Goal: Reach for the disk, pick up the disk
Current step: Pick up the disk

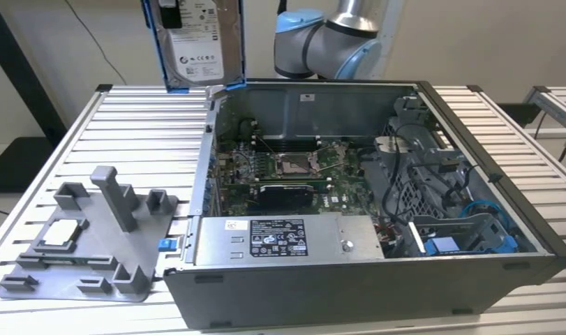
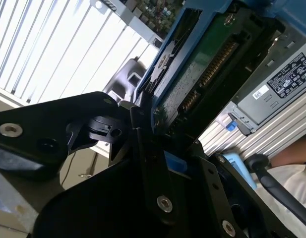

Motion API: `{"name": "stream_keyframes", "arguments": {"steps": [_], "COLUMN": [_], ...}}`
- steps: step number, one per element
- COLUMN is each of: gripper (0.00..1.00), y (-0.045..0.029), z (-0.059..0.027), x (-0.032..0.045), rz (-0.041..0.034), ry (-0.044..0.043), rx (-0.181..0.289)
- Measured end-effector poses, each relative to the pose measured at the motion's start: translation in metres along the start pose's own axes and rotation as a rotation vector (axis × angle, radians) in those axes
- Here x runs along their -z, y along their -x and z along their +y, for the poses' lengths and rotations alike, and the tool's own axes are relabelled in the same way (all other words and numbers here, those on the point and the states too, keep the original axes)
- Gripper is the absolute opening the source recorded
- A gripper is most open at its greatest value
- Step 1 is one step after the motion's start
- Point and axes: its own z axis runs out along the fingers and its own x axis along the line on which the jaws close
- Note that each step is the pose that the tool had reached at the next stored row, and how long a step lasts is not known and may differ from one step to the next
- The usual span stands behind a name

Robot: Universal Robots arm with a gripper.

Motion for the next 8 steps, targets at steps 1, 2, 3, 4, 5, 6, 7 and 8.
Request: {"name": "stream_keyframes", "arguments": {"steps": [1, 2, 3, 4, 5, 6, 7, 8], "gripper": [0.0, 0.0, 0.0, 0.0, 0.0, 0.0, 0.0, 0.0], "y": [-0.0001, -0.0003, -0.0005, -0.0007, -0.0009, -0.0012, -0.0014, -0.0016], "z": [-0.0014, -0.003, -0.0047, -0.0066, -0.0086, -0.0106, -0.0127, -0.015], "x": [0.0, 0.0001, 0.0001, 0.0001, 0.0002, 0.0002, 0.0002, 0.0003], "rz": [0.0, 0.0001, 0.0, 0.0001, 0.0001, 0.0, 0.0, 0.0001], "ry": [0.0, 0.0001, 0.0001, 0.0001, 0.0002, 0.0, 0.0001, 0.0001], "rx": [0.0, 0.0, 0.0, 0.0, 0.0, 0.0, 0.0, 0.0]}}
